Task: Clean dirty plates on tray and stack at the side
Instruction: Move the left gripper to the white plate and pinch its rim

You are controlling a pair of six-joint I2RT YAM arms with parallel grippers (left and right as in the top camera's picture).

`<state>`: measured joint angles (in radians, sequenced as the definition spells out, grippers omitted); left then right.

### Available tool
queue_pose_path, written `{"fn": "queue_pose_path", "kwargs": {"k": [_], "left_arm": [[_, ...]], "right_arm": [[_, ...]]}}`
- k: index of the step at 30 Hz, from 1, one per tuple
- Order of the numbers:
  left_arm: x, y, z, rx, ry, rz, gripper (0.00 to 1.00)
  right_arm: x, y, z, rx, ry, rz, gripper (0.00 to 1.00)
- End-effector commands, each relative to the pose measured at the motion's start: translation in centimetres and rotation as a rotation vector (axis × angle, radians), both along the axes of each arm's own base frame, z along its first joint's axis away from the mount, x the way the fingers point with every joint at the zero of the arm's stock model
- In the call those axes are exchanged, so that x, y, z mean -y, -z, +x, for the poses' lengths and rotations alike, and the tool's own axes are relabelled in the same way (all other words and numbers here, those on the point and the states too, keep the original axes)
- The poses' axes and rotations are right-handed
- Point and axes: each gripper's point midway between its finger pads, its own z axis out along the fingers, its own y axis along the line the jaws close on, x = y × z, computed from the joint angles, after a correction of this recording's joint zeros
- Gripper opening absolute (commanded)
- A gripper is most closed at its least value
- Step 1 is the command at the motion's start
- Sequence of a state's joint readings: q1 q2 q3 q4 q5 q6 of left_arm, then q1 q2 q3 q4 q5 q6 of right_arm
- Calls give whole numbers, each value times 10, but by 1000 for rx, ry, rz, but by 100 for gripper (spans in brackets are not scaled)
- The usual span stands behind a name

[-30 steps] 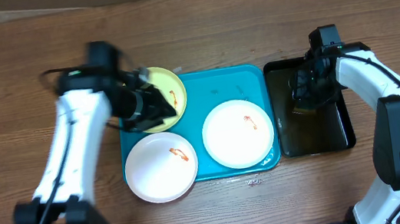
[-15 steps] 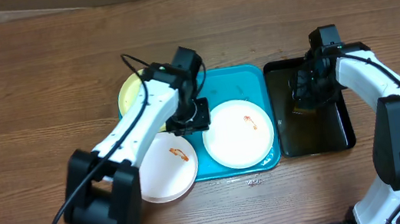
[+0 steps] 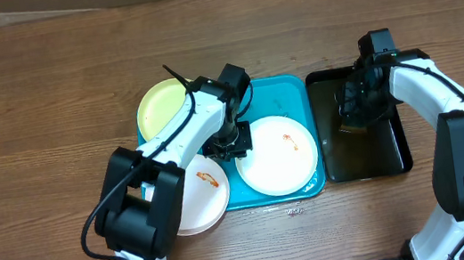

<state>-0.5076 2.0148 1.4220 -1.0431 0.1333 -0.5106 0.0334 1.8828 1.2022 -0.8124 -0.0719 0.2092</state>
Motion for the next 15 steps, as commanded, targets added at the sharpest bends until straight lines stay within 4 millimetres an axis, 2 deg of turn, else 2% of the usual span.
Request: {"fn": "queue_pose_path", "kwargs": {"k": [1, 6, 10, 15], "left_arm": [[2, 8, 5, 5, -7, 19, 22], [-2, 10, 15, 47, -6, 48, 8], [-6, 11, 29, 91, -30, 40, 4], [-11, 10, 44, 126, -72, 22, 4]], "right_arm": [[0, 0, 0, 0, 0, 0, 59], [0, 0, 0, 1, 0, 0, 59], [0, 0, 0, 1, 0, 0, 59], [0, 0, 0, 1, 0, 0, 59]]}}
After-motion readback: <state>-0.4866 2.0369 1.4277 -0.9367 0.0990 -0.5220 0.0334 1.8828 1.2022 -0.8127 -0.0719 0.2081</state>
